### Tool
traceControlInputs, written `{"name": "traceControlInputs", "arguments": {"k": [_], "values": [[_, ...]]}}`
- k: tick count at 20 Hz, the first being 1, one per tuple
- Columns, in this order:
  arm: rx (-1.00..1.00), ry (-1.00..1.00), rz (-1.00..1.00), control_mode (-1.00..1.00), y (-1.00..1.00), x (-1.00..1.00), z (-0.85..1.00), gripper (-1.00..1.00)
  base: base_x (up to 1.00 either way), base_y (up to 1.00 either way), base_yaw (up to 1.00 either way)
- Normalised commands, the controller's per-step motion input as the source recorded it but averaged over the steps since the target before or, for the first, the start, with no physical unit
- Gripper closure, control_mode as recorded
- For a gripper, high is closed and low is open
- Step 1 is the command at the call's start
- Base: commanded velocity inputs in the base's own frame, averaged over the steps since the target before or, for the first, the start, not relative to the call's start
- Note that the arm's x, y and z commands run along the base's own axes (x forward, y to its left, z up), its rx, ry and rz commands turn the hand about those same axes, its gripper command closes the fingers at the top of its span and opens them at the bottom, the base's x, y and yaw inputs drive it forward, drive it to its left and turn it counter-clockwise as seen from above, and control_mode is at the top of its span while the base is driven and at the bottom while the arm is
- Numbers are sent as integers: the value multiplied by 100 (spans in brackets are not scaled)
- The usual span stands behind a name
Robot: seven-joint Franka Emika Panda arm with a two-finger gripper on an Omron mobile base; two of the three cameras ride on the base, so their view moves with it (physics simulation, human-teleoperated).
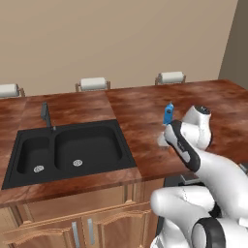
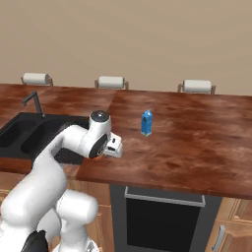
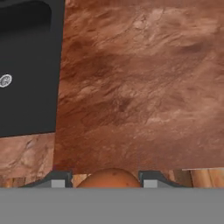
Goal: Gather the eggs and milk located in the vicinity of the sink area and place them right next to the bowl.
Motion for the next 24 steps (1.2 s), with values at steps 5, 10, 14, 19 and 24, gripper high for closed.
{"name": "traceControlInputs", "arguments": {"k": [5,10,14,19,24], "values": [[0,-33,8,-100,0,-82,35,100,0,0,0],[-2,-24,6,-100,5,-66,7,100,0,0,0],[-1,-4,1,-100,2,-16,0,100,0,0,0],[0,0,0,-100,1,0,0,100,0,0,0],[0,0,0,100,0,0,0,100,-19,0,0]]}}
